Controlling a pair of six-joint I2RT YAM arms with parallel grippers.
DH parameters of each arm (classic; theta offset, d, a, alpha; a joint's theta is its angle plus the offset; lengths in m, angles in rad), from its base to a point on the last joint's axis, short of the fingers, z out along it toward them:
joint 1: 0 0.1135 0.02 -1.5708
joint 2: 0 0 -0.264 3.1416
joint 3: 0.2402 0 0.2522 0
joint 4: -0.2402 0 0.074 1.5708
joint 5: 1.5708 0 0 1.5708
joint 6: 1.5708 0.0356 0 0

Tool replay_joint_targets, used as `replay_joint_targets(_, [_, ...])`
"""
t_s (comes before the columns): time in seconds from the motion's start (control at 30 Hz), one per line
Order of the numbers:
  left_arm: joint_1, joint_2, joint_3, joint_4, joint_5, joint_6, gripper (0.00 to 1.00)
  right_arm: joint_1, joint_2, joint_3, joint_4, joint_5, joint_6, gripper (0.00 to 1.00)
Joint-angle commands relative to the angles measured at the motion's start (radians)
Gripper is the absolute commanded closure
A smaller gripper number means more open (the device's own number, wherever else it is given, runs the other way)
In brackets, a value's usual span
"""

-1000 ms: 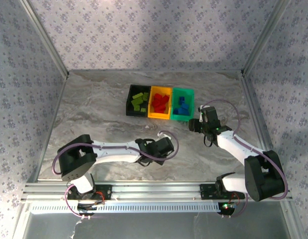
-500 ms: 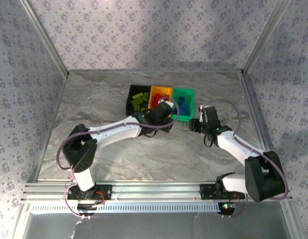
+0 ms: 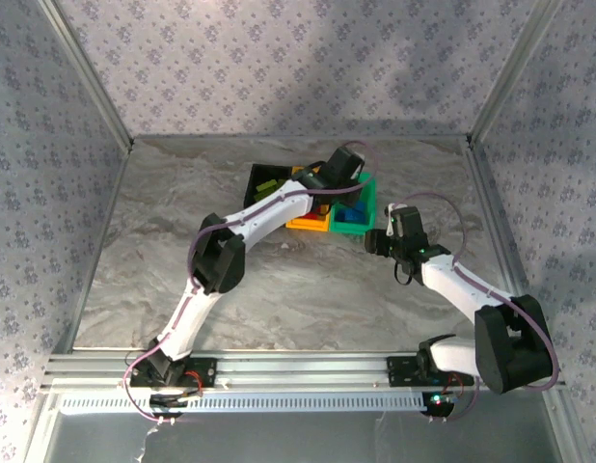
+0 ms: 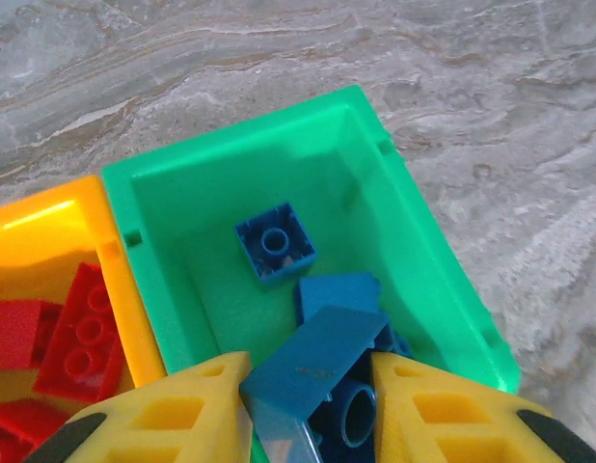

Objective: Sort the legos into containers by color
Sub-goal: Place the lego in the container.

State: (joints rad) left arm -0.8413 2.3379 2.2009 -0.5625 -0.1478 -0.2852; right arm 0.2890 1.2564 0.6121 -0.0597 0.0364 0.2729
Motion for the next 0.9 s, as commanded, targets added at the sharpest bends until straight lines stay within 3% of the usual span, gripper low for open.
replay_joint_targets(0.0, [-0.001,0.074,0.163,-0.142,-0.032,0.062,0.66,-0.011,-0.02,-0.006,0.002,-0.015,0.012,0.35])
replay_joint_targets(0.17, [0.013,0.194,0.361,-0.246,-0.077,0.073,0.58,-0.013,-0.031,-0.012,0.003,-0.018,0.015,0.35])
replay_joint_targets(0.33, [0.021,0.205,0.372,-0.247,-0.032,0.076,0.45,-0.015,-0.033,-0.012,0.007,-0.021,0.017,0.35])
replay_joint_targets(0.47, [0.021,0.176,0.351,-0.254,-0.035,0.075,0.45,-0.016,-0.025,-0.01,0.006,-0.027,0.018,0.35])
replay_joint_targets(0.67, [0.001,0.012,0.119,-0.128,-0.043,0.087,0.45,-0.017,-0.02,-0.012,0.009,-0.027,0.021,0.35])
replay_joint_targets(0.87, [-0.003,-0.238,-0.272,0.123,-0.042,0.069,0.45,-0.019,-0.019,-0.017,0.015,-0.027,0.023,0.35])
